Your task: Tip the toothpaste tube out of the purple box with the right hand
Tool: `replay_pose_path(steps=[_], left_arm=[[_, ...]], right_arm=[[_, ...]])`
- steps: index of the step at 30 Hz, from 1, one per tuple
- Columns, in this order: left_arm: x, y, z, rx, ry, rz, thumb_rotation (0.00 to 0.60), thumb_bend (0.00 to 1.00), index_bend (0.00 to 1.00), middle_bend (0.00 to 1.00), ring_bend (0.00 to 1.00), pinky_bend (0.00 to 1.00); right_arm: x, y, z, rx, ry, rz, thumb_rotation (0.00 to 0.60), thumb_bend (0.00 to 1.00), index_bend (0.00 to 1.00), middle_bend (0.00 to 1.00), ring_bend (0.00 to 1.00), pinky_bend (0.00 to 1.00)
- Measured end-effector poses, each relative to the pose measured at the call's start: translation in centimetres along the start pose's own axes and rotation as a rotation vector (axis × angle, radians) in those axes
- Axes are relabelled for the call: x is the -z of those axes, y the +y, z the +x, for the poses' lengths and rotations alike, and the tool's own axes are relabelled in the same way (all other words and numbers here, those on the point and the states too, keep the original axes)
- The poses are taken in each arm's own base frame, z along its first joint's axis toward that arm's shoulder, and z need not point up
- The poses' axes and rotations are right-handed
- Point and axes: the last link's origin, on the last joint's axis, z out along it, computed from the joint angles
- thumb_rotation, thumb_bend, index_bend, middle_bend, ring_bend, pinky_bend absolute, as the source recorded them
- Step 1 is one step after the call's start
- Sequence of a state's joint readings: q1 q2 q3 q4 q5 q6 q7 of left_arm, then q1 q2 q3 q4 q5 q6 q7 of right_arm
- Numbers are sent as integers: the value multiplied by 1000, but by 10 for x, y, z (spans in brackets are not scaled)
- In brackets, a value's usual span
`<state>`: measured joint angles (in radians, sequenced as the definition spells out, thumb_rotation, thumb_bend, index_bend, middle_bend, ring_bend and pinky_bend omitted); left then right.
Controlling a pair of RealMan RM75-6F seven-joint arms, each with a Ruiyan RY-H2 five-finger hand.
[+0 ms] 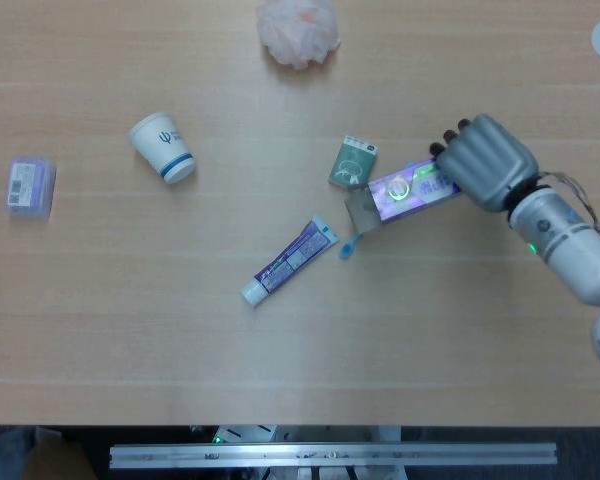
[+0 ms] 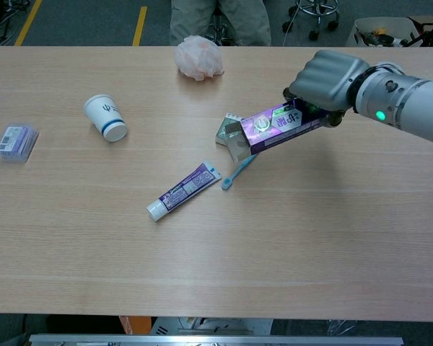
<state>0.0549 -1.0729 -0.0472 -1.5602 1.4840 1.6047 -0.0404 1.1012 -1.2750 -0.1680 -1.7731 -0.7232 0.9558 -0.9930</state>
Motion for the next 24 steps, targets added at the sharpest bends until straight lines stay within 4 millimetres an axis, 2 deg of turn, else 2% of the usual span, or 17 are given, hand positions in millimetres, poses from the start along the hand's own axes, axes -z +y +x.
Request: replay_pose_path(steps=[7,13,16,20,24], left_arm=[[-3,4,-3,-2,-7,-9,600,326,229,203,184,193],[-3,6,-1,-9,-1,-9,600,326,229,203,184,193],[-4,7,0,-10,2,-11,600,326,229,203,184,193],[-4,8,0,-14,4,-12,600,326,229,203,184,193],[-4,9,2,-14,8,-14,600,326,229,203,184,193]], right_arm=[[25,1,-50,-179,-35,7,600,325,418,412,403,645],[26,2,-82,-217,-83,-3,600,321,298,401,391,611],[26,-3,-90,-235,-101,8,600,321,206,370,362,565],[27,-4,-94,-249,-116,13,600,321,45,266,273,468],[29,-1,-94,-275,-115,-2,600,321,0,223,239,443]])
